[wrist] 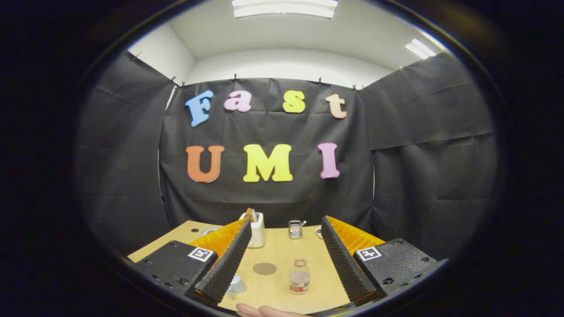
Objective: Take the bottle from table, then pour the juice into the cup, finally place the bottle on the coaster
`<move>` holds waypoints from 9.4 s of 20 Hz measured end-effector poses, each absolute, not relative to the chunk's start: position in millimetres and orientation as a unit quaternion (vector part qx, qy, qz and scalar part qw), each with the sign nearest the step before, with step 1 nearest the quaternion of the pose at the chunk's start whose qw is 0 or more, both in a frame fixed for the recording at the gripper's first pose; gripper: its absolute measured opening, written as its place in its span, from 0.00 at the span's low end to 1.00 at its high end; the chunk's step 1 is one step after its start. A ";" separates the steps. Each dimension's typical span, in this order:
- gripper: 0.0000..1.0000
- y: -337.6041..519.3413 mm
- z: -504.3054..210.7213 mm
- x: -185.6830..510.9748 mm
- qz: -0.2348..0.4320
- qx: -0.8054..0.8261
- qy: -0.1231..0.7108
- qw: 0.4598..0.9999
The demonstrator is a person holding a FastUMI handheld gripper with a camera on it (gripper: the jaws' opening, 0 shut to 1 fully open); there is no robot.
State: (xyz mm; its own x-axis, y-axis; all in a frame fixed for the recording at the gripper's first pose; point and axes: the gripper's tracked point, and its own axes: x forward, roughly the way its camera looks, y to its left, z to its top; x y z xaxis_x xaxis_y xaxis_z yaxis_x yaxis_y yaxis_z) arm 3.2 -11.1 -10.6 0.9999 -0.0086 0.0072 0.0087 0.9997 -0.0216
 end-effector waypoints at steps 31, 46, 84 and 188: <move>1.00 -67.3 -214.5 79.8 0.005 -0.033 0.041 0.999; 1.00 -65.8 -289.6 124.6 0.015 -0.049 0.046 0.998; 0.78 -45.0 -234.2 135.1 -0.049 -0.539 0.024 0.841; 0.78 66.6 -176.4 122.1 -0.036 -0.899 -0.100 0.426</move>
